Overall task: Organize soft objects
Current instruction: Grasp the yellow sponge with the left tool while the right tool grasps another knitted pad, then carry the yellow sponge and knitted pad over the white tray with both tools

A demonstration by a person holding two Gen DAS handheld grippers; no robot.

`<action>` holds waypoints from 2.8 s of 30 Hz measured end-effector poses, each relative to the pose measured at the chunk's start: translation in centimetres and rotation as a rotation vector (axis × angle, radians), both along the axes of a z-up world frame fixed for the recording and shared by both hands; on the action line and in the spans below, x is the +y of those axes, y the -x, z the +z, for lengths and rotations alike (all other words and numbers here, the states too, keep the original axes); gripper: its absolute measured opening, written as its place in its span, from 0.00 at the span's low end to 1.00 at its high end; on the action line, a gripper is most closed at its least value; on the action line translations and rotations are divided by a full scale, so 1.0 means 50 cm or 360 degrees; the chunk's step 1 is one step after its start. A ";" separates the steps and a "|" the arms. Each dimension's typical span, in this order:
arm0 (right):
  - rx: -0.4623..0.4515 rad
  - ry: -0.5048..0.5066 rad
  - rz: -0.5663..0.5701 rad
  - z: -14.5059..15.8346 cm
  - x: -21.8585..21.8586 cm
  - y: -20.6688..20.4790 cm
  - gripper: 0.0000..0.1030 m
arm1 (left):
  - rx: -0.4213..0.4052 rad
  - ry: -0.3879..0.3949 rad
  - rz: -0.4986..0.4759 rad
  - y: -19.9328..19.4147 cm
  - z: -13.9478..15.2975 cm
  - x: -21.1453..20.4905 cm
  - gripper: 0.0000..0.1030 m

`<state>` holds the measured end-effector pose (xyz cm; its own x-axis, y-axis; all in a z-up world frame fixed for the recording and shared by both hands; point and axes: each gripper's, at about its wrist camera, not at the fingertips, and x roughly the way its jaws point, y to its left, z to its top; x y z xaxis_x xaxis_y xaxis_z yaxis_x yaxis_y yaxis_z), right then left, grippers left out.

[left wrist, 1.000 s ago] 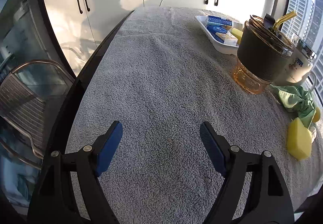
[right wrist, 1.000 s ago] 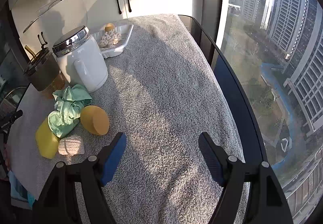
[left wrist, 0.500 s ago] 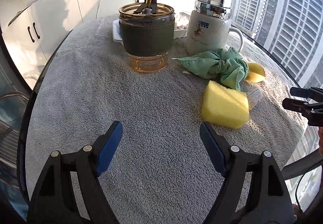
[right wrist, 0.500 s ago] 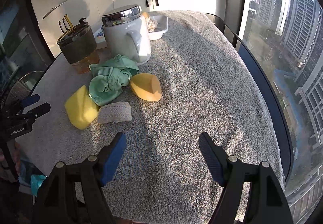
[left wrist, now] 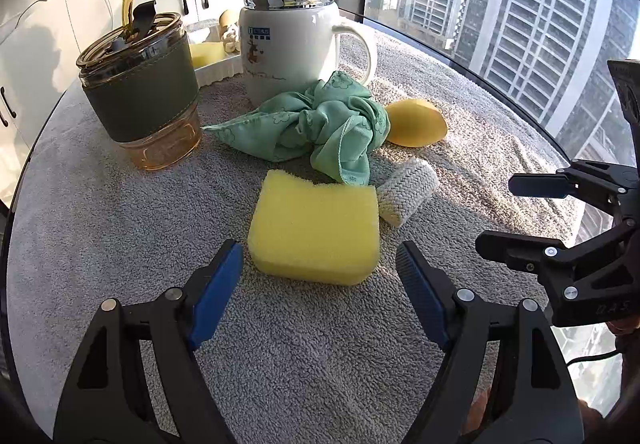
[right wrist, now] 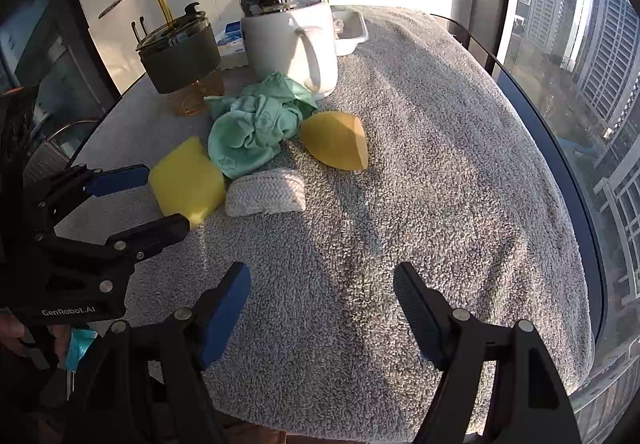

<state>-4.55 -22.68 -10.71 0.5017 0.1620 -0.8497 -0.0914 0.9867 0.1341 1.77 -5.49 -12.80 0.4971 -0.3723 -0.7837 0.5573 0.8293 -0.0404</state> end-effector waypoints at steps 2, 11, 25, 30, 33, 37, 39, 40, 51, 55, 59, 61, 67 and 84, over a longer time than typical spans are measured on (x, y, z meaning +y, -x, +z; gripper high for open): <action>0.0007 -0.0010 0.0000 -0.001 -0.001 0.002 0.74 | 0.0020 0.0004 -0.0001 -0.013 -0.006 -0.008 0.76; 0.0018 -0.0030 -0.0009 -0.011 -0.003 -0.003 0.74 | 0.0023 -0.0014 0.0024 -0.039 -0.026 -0.017 0.70; -0.0015 -0.0102 0.0014 -0.020 0.025 -0.040 0.74 | 0.0020 0.0080 0.0167 -0.036 -0.008 0.060 0.62; -0.0050 -0.0121 0.0021 -0.028 0.050 -0.069 0.74 | 0.0048 0.0096 0.0217 -0.025 -0.007 0.088 0.62; -0.0064 -0.0116 0.0040 -0.031 0.064 -0.086 0.74 | 0.0052 0.0107 0.0248 -0.020 -0.008 0.102 0.62; -0.0081 -0.0045 0.0065 -0.034 0.087 -0.099 0.72 | 0.0061 0.0127 0.0285 -0.028 -0.010 0.115 0.62; -0.0092 0.0045 0.0084 -0.036 0.106 -0.102 0.67 | 0.0061 0.0132 0.0299 -0.032 -0.006 0.128 0.62; -0.0100 0.0092 0.0095 -0.038 0.115 -0.103 0.62 | 0.0063 0.0136 0.0303 -0.032 -0.006 0.129 0.62; -0.0097 0.0092 0.0129 -0.007 0.118 -0.055 0.54 | 0.0051 0.0131 0.0331 -0.028 0.002 0.142 0.62; -0.0102 0.0080 0.0097 0.010 0.095 -0.035 0.54 | 0.0063 0.0133 0.0375 -0.030 0.001 0.162 0.62; -0.0109 0.0114 0.0036 0.020 0.064 -0.025 0.54 | 0.0059 0.0118 0.0426 -0.036 -0.001 0.188 0.62; -0.0108 0.0131 -0.0007 0.021 0.043 -0.029 0.54 | 0.0055 0.0112 0.0460 -0.042 -0.002 0.200 0.62; -0.0099 0.0165 -0.0124 0.021 -0.013 -0.040 0.54 | 0.0062 0.0117 0.0528 -0.063 -0.004 0.232 0.62; -0.0081 0.0186 -0.0281 0.017 -0.117 -0.151 0.54 | 0.0032 0.0054 0.0719 -0.144 -0.005 0.306 0.62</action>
